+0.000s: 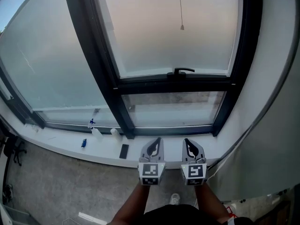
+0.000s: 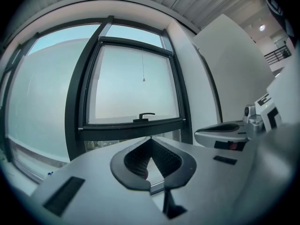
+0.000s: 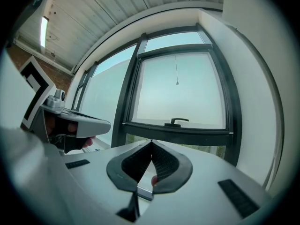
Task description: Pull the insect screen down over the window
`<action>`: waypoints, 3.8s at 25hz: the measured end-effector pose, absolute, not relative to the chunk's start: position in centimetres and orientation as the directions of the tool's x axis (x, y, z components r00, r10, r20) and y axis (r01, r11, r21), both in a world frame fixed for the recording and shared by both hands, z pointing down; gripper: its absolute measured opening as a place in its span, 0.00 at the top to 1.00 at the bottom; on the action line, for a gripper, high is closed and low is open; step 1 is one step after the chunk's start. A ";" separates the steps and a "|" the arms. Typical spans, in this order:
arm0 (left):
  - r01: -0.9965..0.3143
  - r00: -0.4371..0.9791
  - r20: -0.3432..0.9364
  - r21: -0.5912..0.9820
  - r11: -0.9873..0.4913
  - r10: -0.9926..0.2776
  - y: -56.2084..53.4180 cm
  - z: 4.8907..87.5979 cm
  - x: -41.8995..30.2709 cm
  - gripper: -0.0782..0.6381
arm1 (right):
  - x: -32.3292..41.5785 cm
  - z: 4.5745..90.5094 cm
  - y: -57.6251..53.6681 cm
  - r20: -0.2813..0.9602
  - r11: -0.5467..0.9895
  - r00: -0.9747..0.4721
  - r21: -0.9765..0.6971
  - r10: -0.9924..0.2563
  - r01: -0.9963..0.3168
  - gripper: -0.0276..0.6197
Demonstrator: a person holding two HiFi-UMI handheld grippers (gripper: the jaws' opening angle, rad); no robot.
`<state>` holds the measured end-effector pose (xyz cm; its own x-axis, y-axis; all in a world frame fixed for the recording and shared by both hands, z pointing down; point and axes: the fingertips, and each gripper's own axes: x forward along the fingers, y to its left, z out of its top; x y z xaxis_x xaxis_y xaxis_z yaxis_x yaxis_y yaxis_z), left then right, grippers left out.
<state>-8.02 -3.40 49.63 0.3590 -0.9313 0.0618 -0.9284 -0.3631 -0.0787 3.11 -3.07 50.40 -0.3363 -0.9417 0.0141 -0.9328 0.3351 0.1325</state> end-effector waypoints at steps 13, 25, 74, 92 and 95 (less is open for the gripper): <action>-0.939 0.329 0.055 -0.081 -0.333 -0.943 -10.0 49.2 -5.5 0.89 | 5.0 50.1 -9.3 0.041 0.369 -0.367 0.115 -0.929 -0.922 0.95; -0.941 0.327 0.065 -0.065 -0.331 -0.943 -14.6 49.8 -5.6 0.89 | 4.9 48.9 -14.7 -0.001 0.355 -0.357 0.098 -0.934 -0.930 0.95; -0.942 0.335 -0.163 -0.059 -0.329 -0.928 -35.6 39.6 -7.6 0.89 | 4.0 38.4 -34.3 -0.218 0.251 -0.298 0.222 -0.929 -0.942 0.95; -0.946 0.302 -0.379 -0.235 -0.224 -0.875 -39.6 27.0 -8.7 0.89 | 5.6 25.7 -37.1 -0.425 0.205 -0.273 0.200 -0.863 -0.958 0.95; -0.954 0.272 -0.432 -0.235 -0.184 -0.860 -39.9 23.7 -10.0 0.89 | 5.8 21.8 -37.1 -0.488 0.201 -0.272 0.194 -0.830 -0.960 0.95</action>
